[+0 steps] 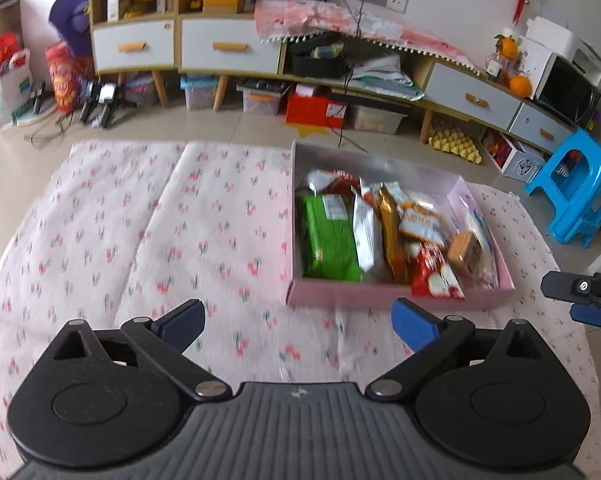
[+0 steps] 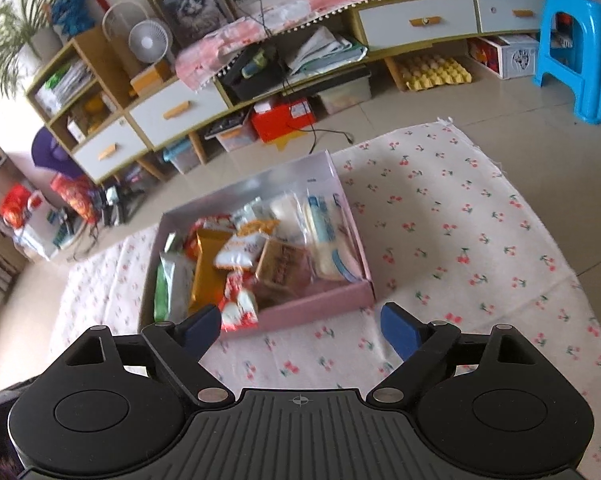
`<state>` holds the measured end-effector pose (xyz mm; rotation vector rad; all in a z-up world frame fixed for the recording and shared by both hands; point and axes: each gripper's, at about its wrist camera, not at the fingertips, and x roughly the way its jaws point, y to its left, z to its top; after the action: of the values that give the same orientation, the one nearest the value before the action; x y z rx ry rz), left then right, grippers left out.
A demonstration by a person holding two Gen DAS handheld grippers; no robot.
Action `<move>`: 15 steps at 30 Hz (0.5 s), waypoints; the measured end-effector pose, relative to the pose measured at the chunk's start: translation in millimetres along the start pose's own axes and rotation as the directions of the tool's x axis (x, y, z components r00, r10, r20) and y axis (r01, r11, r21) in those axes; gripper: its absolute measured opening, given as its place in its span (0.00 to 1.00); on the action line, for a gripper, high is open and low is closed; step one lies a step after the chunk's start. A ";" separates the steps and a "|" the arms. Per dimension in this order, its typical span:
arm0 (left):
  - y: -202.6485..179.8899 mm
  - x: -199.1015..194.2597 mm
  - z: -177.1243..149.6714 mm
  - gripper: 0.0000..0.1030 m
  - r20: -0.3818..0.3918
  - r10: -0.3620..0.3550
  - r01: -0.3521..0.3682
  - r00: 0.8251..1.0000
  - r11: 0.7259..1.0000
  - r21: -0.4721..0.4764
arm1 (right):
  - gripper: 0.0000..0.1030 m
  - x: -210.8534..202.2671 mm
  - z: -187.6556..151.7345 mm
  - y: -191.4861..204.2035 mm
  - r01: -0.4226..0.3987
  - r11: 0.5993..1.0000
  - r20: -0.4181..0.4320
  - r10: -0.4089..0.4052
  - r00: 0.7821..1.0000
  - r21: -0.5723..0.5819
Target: Organize snacks
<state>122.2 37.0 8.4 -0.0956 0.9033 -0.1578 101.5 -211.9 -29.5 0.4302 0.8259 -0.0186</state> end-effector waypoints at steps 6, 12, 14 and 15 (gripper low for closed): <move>-8.1 -6.5 -20.6 0.99 -0.019 0.027 -0.027 0.999 0.999 0.035 | 0.90 -7.1 -23.0 0.2 0.024 0.998 -0.007 -0.025 1.000 -0.058; -13.7 -7.4 -36.6 0.99 -0.059 0.060 -0.057 0.996 0.997 0.044 | 0.90 -14.4 -45.0 5.8 0.027 0.990 -0.017 -0.030 0.999 -0.138; -16.1 -7.4 -39.1 0.99 -0.067 0.069 -0.066 0.995 0.997 0.051 | 0.90 -16.4 -48.0 9.9 0.034 0.985 -0.013 -0.036 0.999 -0.169; -17.2 -8.3 -41.1 0.99 -0.066 0.073 -0.070 0.995 0.996 0.057 | 0.90 -17.5 -49.4 11.4 0.034 0.983 -0.013 -0.036 0.999 -0.178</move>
<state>83.1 20.9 -7.9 -0.0074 0.9687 -0.1192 56.6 -185.5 -42.3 0.2476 0.8431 0.0260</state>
